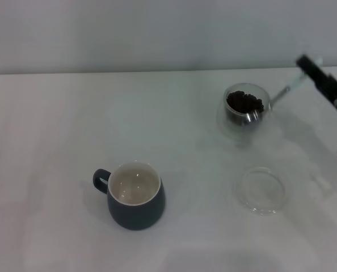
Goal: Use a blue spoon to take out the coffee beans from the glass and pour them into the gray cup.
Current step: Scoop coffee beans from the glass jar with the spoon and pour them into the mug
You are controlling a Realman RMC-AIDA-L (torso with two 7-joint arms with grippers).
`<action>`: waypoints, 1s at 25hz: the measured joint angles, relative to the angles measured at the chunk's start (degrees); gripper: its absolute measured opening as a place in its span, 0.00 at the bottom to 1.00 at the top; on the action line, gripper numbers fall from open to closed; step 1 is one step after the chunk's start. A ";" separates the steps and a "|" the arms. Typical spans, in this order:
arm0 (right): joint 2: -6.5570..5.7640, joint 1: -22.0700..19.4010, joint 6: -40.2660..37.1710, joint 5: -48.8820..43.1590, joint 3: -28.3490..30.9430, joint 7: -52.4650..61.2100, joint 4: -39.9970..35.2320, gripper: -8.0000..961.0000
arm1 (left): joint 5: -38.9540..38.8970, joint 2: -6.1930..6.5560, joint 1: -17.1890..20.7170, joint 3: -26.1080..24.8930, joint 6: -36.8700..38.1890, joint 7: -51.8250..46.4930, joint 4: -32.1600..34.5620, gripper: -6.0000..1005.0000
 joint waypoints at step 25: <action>0.42 6.68 13.20 0.27 5.60 -24.61 -0.86 0.16 | 0.38 -0.22 -0.58 0.33 -0.13 0.00 0.54 0.86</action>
